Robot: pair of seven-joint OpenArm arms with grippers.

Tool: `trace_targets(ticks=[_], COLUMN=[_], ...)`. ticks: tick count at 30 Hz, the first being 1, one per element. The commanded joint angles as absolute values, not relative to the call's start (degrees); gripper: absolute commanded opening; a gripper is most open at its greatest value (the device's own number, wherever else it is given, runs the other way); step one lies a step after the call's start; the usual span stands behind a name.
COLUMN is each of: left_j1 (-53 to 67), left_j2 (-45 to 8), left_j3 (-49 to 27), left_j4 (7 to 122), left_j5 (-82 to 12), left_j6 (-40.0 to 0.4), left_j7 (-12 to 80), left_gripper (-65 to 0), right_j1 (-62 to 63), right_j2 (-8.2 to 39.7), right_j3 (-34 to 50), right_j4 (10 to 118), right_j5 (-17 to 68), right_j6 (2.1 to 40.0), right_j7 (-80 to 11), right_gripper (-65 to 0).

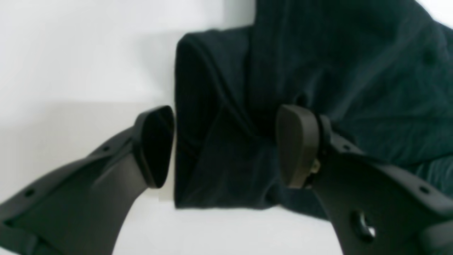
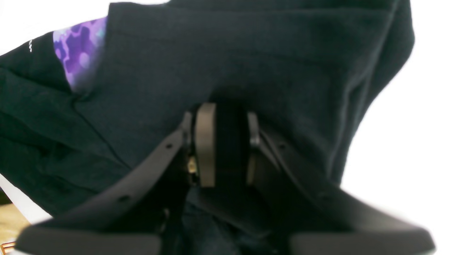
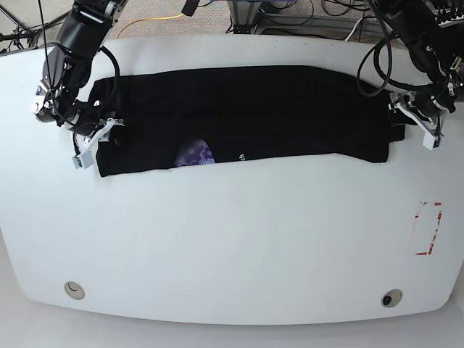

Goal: Fold the T-shirt properly
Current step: 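Hold both strip ends and pull them slightly apart to straighten the strip, then lift the strip end with the left gripper and fold it toward the right gripper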

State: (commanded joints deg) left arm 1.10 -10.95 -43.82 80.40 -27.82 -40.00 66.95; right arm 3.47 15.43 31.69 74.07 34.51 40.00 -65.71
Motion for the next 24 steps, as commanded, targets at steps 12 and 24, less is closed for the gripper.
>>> trace_targets(ticks=[12, 24], left_j1=[0.0, 4.4], left_j2=[-10.9, -9.5], left_j3=[-43.6, -39.3], left_j4=[74.5, 95.3], left_j5=[-27.4, -26.1], left_j6=[-40.0, -40.0], left_j7=[65.1, 65.5], left_gripper=[-56.2, -61.4], right_j1=[3.4, 3.3], right_j2=[15.5, 15.4], right_j3=[31.8, 31.8], right_j4=[74.1, 74.1], right_j5=[34.5, 34.5], right_j6=[40.0, 40.0], right_j7=[-65.7, -65.7], right_gripper=[-53.6, -53.6])
